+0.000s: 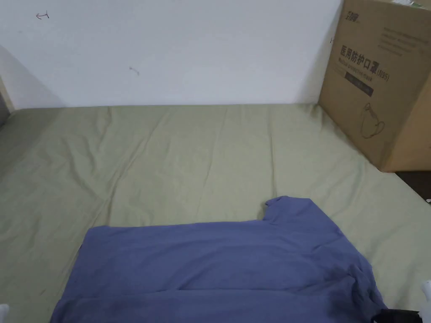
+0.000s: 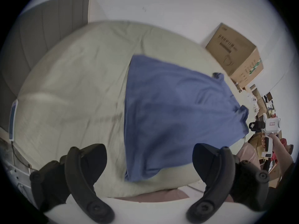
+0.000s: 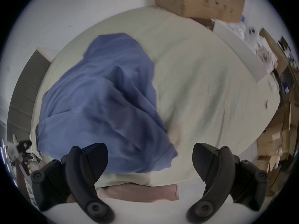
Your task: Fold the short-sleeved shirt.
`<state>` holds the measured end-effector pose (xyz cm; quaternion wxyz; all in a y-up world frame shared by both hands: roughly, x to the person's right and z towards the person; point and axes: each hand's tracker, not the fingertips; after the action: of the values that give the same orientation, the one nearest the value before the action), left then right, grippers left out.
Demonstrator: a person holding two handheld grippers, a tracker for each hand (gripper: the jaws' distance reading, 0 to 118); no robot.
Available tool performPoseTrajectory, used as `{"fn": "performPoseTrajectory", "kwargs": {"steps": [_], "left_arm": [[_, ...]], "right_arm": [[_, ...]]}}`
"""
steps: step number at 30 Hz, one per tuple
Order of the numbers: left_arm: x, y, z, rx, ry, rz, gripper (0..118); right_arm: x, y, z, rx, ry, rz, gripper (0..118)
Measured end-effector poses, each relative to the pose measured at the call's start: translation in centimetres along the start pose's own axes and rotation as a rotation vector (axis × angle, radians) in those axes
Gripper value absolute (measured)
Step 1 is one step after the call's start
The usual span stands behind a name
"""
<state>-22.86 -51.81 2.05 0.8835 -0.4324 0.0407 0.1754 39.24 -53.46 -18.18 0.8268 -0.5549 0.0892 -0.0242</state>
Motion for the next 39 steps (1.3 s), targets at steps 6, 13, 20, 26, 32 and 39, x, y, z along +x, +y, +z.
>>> {"fn": "performPoseTrajectory", "kwargs": {"steps": [6, 13, 20, 26, 32, 39], "left_arm": [[4.2, 4.2, 4.0, 0.199, -0.038, -0.006, 111], [11.1, 3.1, 8.8, 0.674, 0.075, -0.176, 0], [6.8, 13.4, 4.2, 0.372, -0.021, -0.099, 0], [-1.5, 19.3, -9.3, 0.086, 0.033, -0.045, 78], [-4.9, 21.2, -18.4, -0.015, 0.164, -0.082, 111], [-6.3, 18.5, -24.0, -0.069, 0.184, -0.146, 117]], "right_arm": [[-6.4, 1.0, 8.8, 0.355, 0.116, 0.122, 106], [-12.8, -1.0, 15.0, 0.811, 0.289, 0.132, 1], [-13.7, 1.2, 13.7, 0.745, 0.267, 0.186, 1], [-12.8, 2.5, 9.8, 0.621, 0.233, 0.095, 1], [-12.7, 3.8, 6.8, 0.547, 0.177, 0.070, 1], [-13.7, 5.2, 4.9, 0.497, 0.182, 0.071, 1]]}}
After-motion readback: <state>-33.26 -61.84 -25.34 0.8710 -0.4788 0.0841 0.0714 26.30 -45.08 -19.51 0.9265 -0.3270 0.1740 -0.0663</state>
